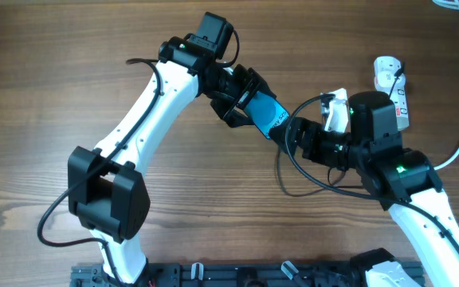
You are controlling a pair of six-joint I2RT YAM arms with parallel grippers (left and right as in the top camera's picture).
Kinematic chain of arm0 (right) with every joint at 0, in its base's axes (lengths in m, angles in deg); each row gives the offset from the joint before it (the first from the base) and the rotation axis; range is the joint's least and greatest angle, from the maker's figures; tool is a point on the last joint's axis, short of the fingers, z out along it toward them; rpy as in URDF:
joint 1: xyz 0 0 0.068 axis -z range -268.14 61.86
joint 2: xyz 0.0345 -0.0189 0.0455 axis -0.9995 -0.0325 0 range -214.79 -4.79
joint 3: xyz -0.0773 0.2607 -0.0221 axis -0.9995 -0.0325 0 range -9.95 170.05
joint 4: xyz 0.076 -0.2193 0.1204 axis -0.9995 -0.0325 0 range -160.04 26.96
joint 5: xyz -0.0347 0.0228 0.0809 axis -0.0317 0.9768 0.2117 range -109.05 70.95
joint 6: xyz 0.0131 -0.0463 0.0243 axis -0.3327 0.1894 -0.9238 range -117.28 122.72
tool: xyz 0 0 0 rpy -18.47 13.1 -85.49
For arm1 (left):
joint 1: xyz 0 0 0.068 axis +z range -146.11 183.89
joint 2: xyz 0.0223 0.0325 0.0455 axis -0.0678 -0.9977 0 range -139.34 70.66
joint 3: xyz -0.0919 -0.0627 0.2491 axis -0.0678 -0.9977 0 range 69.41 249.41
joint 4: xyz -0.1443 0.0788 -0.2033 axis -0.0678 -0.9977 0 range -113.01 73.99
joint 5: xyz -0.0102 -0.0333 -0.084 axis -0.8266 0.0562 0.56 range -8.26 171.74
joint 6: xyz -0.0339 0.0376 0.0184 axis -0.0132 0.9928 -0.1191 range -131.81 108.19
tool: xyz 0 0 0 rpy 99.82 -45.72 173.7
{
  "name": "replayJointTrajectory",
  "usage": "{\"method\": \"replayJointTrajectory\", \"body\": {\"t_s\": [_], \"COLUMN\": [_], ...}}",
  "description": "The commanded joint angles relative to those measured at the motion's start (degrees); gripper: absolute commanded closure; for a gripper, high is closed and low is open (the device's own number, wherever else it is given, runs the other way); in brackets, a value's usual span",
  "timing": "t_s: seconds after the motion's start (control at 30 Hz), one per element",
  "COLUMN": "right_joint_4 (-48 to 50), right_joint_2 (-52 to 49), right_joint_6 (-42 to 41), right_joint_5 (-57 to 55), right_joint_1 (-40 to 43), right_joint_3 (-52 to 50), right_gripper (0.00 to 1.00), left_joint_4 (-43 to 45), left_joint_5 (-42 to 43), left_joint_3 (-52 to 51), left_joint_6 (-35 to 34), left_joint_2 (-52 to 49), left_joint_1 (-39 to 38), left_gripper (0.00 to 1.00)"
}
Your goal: Plug charger to phone and switch on socket
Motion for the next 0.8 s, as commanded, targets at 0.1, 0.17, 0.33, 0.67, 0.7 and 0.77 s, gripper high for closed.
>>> {"method": "replayJointTrajectory", "body": {"t_s": [0.1,0.17,0.33,0.67,0.7,0.77], "right_joint_4": [1.1,1.2,5.2,8.3,8.4,9.5], "right_joint_2": [-0.5,-0.5,-0.5,-4.8,-4.7,-4.7], "right_joint_6": [-0.9,-1.2,-1.5,-7.5,-7.5,-7.1], "right_joint_5": [-1.0,-7.1,-12.7,-16.5,-16.5,-16.5], "right_joint_1": [-0.4,-1.7,-5.3,-5.7,-5.7,-5.7], "right_joint_3": [0.9,0.9,0.9,0.9,1.0,1.0], "right_gripper": [0.15,0.18,0.27,0.39,0.39,0.39], "left_joint_4": [0.4,0.4,0.4,0.4,0.4,0.4], "left_joint_5": [4.0,4.3,5.5,7.8,7.3,5.9], "left_joint_3": [-0.1,-0.1,-0.1,-0.1,-0.1,-0.1], "left_joint_6": [-6.2,-7.2,-7.5,-7.4,-7.4,-7.4], "left_joint_2": [1.4,1.4,1.4,1.4,1.4,1.4], "left_joint_1": [0.2,0.2,0.2,-1.0,-1.0,-0.9], "left_gripper": [0.29,0.29,0.29,0.28,0.28,0.28]}}
